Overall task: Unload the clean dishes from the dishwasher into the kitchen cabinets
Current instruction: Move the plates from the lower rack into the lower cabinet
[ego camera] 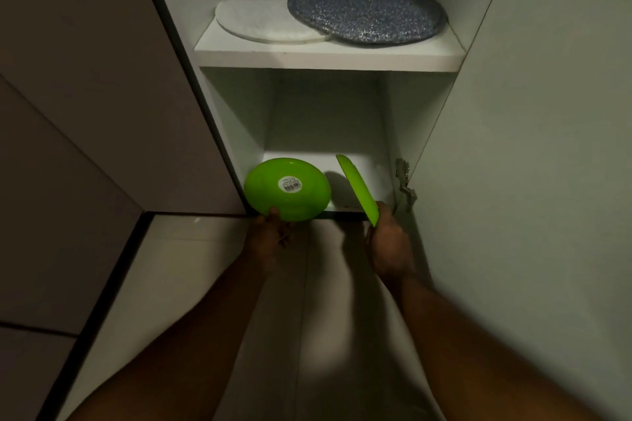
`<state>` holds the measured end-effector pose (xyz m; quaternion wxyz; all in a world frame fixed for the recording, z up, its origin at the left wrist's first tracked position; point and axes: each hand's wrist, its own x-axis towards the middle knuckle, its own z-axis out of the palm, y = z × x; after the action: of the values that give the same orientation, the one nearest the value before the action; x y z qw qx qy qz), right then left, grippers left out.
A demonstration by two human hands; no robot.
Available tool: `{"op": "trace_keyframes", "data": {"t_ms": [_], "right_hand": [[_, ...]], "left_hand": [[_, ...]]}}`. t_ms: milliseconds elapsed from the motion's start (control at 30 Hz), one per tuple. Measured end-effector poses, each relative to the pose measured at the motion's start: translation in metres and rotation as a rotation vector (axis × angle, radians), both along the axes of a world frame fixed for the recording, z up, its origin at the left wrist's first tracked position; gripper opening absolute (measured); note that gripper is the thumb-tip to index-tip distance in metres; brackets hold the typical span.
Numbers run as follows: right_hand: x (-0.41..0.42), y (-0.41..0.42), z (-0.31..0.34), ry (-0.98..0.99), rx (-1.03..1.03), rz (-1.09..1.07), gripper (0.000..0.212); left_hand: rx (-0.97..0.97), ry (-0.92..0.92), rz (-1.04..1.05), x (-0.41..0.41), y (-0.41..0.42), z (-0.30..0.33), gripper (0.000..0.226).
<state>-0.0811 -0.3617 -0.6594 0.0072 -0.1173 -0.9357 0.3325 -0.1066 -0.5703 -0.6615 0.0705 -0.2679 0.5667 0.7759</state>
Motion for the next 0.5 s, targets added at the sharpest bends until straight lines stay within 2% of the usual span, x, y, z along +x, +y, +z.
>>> {"op": "trace_keyframes", "data": {"t_ms": [100, 267, 500], "right_hand": [[-0.008, -0.006, -0.007, 0.039, 0.006, 0.004, 0.046], [-0.023, -0.008, -0.022, 0.059, 0.072, 0.034, 0.058], [-0.045, -0.004, -0.018, 0.032, 0.378, 0.158, 0.048]], "left_hand": [[0.015, -0.010, 0.005, -0.005, -0.001, -0.009, 0.014], [0.077, -0.031, 0.040, -0.006, 0.001, -0.040, 0.025], [0.131, -0.045, 0.124, -0.022, 0.012, -0.050, 0.034]]}}
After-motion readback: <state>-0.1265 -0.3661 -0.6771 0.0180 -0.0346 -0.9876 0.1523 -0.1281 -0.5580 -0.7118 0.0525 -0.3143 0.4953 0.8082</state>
